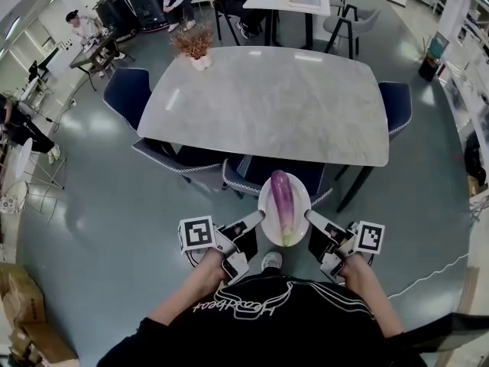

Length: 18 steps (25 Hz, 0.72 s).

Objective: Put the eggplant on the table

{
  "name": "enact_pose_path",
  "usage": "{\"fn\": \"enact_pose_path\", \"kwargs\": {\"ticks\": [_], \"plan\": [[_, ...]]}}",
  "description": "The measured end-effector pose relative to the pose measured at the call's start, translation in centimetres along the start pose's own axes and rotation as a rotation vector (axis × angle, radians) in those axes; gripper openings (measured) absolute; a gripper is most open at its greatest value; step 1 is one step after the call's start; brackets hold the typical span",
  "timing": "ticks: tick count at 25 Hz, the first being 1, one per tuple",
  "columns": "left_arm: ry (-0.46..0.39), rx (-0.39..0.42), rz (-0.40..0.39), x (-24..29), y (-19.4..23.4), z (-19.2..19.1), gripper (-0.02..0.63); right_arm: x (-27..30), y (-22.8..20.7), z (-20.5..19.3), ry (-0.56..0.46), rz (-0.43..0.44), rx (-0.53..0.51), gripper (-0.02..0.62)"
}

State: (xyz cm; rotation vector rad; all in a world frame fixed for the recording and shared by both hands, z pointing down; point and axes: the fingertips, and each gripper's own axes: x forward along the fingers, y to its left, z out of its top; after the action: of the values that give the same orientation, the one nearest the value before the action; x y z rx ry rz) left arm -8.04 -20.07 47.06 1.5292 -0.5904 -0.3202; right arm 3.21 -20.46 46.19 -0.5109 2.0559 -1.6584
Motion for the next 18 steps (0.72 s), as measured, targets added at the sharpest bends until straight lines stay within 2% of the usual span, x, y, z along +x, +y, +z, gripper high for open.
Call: {"fn": "enact_pose_path", "kwargs": {"ticks": [3,7,10,18], "plan": [[0.000,-0.014,-0.005,-0.1,0.3,3.3,0.023,3.3,-0.5,1.0,0.001,-0.003,0.005,0.049],[0.009,0.027,-0.039,0.2,-0.4,7.0,0.023,6.4,-0.9,2.4,0.000,-0.026,-0.028,0.049],[0.011,0.026,-0.049,0.9,-0.4,9.6,0.023,8.5,-1.1,4.0,-0.001,-0.032,-0.050,0.049],[0.031,0.006,-0.029,0.8,0.5,10.1,0.023,8.9,-1.4,4.1,-0.005,-0.048,-0.070,0.049]]}}
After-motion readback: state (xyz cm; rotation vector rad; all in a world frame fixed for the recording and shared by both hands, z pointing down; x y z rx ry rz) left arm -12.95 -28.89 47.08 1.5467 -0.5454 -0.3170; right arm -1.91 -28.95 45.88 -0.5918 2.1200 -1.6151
